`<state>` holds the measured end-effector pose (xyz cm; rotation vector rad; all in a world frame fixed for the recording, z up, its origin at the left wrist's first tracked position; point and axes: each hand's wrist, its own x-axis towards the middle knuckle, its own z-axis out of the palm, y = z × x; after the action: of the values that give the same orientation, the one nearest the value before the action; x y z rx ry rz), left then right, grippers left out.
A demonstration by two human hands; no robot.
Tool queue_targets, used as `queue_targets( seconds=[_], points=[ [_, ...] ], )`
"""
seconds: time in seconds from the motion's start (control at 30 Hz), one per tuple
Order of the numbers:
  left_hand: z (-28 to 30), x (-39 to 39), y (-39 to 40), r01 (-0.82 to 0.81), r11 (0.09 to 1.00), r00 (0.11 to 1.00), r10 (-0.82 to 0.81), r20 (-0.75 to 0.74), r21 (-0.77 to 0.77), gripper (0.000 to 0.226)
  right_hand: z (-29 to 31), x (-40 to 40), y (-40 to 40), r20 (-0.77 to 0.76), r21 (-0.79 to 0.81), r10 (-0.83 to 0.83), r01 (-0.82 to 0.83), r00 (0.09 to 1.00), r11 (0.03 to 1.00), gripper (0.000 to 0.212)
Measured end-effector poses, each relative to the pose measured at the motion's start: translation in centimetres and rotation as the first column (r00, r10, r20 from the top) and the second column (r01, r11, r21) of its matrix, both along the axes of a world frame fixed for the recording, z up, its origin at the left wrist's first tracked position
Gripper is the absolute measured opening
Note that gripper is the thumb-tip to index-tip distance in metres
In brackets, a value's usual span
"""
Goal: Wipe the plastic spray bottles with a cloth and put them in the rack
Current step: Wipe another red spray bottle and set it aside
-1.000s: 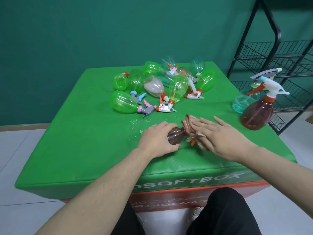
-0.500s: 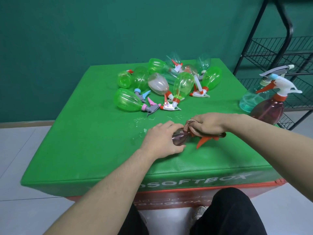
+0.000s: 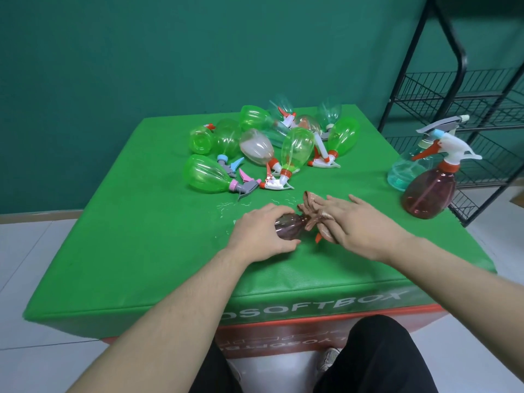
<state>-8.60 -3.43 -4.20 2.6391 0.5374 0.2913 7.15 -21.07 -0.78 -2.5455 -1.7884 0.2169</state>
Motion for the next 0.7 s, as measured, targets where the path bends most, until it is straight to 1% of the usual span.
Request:
queue_targets(
  seconds=[0.07,0.13,0.23,0.37,0.43,0.53,0.63,0.7],
  points=[
    [0.1,0.2,0.0,-0.008,1.0,1.0,0.008,-0.014,0.003,0.066,-0.8,-1.2,-0.9,0.092,0.038,-0.011,0.007,0.996,0.999,0.076],
    [0.2,0.4,-0.2,-0.017,1.0,0.999,0.017,-0.027,0.01,0.067,-1.4,-2.5,-1.5,0.151,0.072,-0.042,0.031,0.988,0.997,0.078],
    [0.2,0.7,-0.5,-0.04,0.999,0.999,0.041,-0.036,0.02,0.065,-1.9,-4.0,-1.7,0.203,0.107,-0.084,0.063,0.976,0.992,0.071],
    [0.3,1.0,-1.2,-0.102,0.991,0.994,0.105,-0.03,0.082,0.066,-2.7,-5.2,-1.6,0.281,0.158,-0.081,0.038,0.956,0.987,0.058],
    [0.1,1.1,-1.7,-0.132,0.982,0.99,0.137,-0.029,0.133,0.068,-2.5,-5.3,-1.5,0.317,0.131,-0.067,0.026,0.946,0.991,0.056],
    [-0.3,0.8,-2.2,-0.162,0.97,0.986,0.165,0.002,0.179,0.066,-1.4,-5.5,-0.9,0.353,0.043,-0.061,0.048,0.934,0.998,0.055],
    [-0.7,0.5,-2.3,-0.169,0.967,0.985,0.17,0.014,0.188,0.067,-0.4,-5.7,0.2,0.32,-0.001,-0.045,0.048,0.946,0.999,0.049],
    [-0.9,0.5,-2.5,-0.18,0.964,0.983,0.181,0.01,0.196,0.07,0.3,-5.7,0.9,0.311,-0.042,-0.01,0.025,0.95,0.999,0.049]
  ],
)
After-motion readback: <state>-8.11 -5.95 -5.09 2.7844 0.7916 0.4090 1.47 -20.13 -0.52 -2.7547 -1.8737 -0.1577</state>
